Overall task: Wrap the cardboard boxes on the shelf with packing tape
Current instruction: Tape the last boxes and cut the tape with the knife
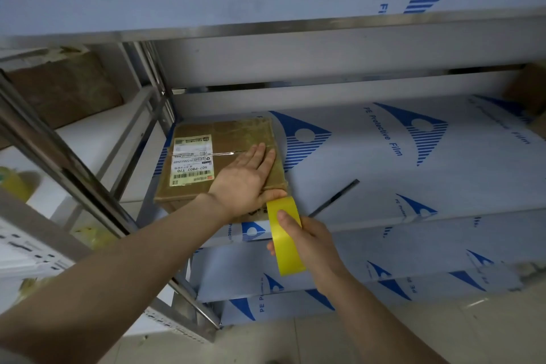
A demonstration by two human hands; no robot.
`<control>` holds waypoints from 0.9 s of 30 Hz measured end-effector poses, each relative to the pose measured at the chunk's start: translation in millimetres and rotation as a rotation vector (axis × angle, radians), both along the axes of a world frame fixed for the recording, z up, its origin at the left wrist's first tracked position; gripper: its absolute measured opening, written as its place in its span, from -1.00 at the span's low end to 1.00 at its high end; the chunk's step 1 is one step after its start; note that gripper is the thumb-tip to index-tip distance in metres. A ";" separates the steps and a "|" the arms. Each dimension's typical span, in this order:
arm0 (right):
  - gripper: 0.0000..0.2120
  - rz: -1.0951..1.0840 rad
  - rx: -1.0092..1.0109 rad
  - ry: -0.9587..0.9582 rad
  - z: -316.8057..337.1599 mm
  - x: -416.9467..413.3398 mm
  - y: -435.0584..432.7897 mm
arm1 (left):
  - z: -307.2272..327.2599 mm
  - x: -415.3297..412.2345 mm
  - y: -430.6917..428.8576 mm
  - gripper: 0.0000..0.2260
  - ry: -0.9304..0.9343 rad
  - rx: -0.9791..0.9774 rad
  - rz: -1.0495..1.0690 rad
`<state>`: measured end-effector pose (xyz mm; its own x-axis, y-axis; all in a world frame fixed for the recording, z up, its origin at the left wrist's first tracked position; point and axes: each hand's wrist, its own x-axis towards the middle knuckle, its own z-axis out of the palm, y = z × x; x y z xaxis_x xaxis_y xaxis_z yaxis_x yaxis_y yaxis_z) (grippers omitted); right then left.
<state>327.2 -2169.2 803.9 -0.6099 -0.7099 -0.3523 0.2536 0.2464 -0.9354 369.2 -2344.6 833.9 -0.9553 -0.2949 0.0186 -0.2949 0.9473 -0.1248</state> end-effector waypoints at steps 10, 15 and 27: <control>-0.76 -0.039 -0.012 -0.040 6.8 3.0 -7.8 | -12.8 1.4 -10.3 -0.18 0.157 -0.064 -0.054; -0.37 -0.024 0.059 -0.171 -4.7 -0.4 -14.5 | -3.4 5.9 1.6 -0.17 0.259 -0.027 0.010; -0.65 0.375 0.150 0.178 22.5 -30.9 -9.9 | 9.1 25.0 91.4 -0.57 0.747 1.545 1.069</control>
<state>296.3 -2179.1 826.4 -0.3807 -0.8424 -0.3813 -0.0410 0.4273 -0.9032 394.2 -2253.2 843.0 -0.3470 -0.7788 -0.5226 -0.2997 -0.4359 0.8486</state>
